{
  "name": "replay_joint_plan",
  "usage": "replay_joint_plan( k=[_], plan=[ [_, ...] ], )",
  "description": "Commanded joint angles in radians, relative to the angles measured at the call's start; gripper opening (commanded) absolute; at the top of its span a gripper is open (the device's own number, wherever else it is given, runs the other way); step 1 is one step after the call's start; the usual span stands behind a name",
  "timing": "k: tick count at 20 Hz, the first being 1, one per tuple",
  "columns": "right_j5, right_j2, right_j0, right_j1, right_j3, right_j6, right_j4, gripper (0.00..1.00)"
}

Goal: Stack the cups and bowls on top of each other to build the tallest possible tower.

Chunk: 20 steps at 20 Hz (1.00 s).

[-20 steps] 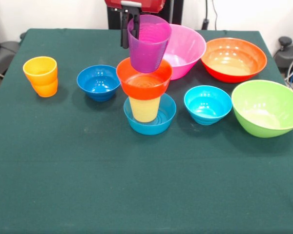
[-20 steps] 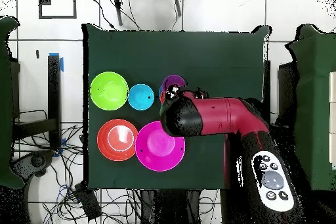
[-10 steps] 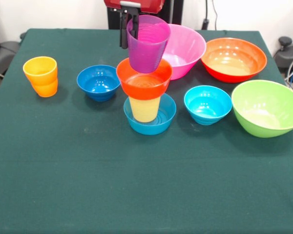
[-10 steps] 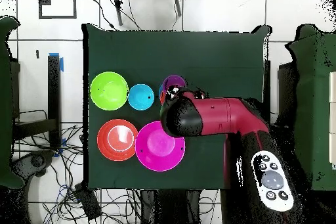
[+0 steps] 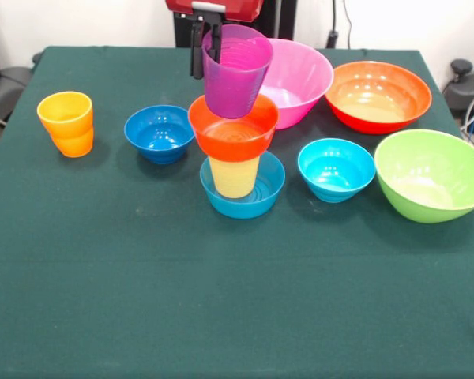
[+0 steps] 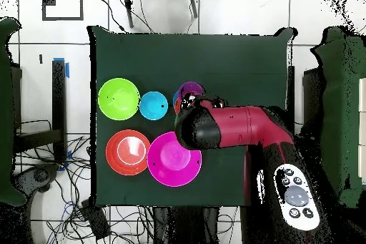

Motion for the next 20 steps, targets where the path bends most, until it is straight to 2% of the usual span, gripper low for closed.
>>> replay_joint_plan(
  k=[1, 12, 20],
  plan=[
    [0.013, 0.060, -0.011, 0.025, -0.037, -0.098, -0.060, 0.00],
    [0.027, 0.064, -0.007, 0.037, -0.047, -0.090, -0.052, 0.00],
    [-0.010, 0.039, 0.021, 0.072, -0.052, -0.052, -0.073, 0.00]
  ],
)
